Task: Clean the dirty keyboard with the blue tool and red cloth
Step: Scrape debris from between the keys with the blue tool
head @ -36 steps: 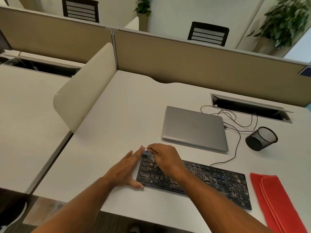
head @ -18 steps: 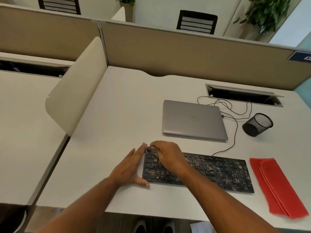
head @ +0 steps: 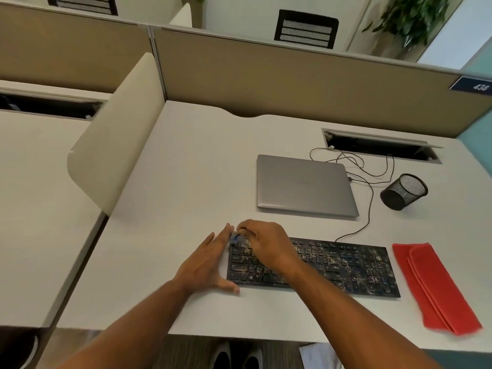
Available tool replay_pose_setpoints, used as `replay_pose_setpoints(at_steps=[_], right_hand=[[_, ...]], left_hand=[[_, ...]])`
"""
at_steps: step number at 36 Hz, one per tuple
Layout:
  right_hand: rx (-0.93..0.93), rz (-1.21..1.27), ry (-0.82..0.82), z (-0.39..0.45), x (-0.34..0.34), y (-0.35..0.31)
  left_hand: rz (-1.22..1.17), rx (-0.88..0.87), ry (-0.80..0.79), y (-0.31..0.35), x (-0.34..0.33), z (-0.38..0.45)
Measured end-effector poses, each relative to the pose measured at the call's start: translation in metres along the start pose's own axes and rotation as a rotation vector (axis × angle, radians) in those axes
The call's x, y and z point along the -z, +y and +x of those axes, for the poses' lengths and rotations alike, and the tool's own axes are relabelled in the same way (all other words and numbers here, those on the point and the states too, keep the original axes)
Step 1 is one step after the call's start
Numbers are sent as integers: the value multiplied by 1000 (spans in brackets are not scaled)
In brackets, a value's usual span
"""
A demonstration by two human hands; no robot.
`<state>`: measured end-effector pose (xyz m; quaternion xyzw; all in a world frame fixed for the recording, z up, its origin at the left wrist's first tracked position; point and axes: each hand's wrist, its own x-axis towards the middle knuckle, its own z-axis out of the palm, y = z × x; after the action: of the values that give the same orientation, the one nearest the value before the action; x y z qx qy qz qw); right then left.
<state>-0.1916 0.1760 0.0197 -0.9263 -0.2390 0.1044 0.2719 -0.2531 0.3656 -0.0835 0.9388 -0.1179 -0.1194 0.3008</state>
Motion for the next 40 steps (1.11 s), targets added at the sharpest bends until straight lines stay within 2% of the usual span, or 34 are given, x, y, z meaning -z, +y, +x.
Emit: replay_pose_setpoints(at_steps=[3, 9, 14, 19, 25, 32, 37, 40], right_hand=[[-85, 54, 79, 6, 3, 5], [-49, -30, -20, 1, 5, 12], [-71, 12, 90, 1, 9, 15], [29, -79, -19, -10, 3, 11], [22, -51, 41, -11, 4, 10], [87, -176, -79, -21, -5, 11], [35, -98, 16, -18, -4, 12], [54, -124, 8, -21, -7, 12]], left_hand=[[-4, 5, 7, 0, 0, 0], [53, -35, -7, 3, 3, 1], [40, -52, -32, 2, 7, 1], [43, -49, -52, 0, 6, 2], [31, -41, -47, -3, 5, 3], [71, -53, -60, -6, 5, 4], [114, -56, -24, -5, 5, 4], [114, -58, -15, -5, 5, 3]])
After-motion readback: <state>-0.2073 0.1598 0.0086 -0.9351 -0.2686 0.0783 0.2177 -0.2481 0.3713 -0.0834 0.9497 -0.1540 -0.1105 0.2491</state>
